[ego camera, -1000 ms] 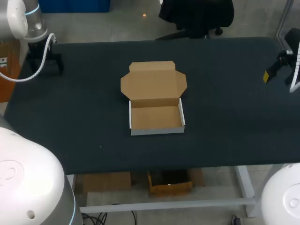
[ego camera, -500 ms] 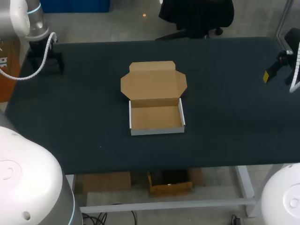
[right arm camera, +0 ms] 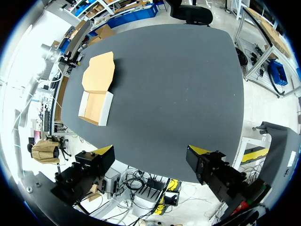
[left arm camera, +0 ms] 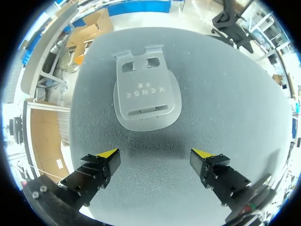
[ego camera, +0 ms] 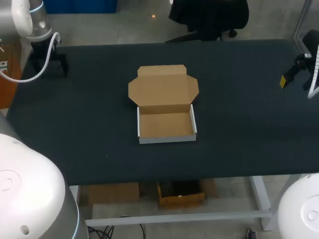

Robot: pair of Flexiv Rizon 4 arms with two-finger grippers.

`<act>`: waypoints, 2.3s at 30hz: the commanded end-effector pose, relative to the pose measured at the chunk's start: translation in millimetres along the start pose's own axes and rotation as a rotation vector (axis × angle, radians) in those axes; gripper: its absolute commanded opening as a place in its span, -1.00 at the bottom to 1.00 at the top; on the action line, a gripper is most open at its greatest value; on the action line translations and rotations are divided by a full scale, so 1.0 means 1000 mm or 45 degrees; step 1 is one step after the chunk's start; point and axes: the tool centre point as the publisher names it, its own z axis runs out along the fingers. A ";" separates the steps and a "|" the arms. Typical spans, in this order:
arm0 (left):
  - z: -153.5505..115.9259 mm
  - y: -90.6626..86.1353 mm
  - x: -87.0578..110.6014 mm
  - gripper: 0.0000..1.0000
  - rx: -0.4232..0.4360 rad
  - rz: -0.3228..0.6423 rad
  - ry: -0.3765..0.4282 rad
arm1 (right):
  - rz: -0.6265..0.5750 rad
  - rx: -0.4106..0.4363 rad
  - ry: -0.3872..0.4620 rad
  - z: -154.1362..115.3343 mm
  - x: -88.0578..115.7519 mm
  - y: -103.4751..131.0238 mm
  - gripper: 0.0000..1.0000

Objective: Assemble the packaging by folding the flat box into shape, placing the metal phone stand inside, and closing the box properly

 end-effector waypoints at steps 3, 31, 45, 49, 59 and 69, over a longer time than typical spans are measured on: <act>0.004 -0.010 0.001 1.00 -0.024 0.002 -0.003 | 0.000 0.005 0.003 -0.001 0.000 0.000 1.00; 0.003 -0.023 0.002 1.00 -0.013 0.008 0.009 | 0.000 0.005 0.003 -0.001 0.000 0.000 1.00; 0.002 -0.029 0.002 1.00 -0.004 0.008 0.014 | 0.000 0.005 0.003 -0.001 0.000 0.000 1.00; 0.002 -0.031 0.001 1.00 -0.002 0.006 0.016 | 0.000 0.005 0.003 -0.001 0.000 0.000 1.00; 0.003 -0.036 0.000 1.00 -0.008 0.005 0.028 | 0.000 0.005 0.003 -0.001 0.000 0.000 1.00; 0.002 -0.044 -0.001 1.00 -0.007 0.004 0.043 | 0.000 0.005 0.003 -0.001 0.000 0.000 1.00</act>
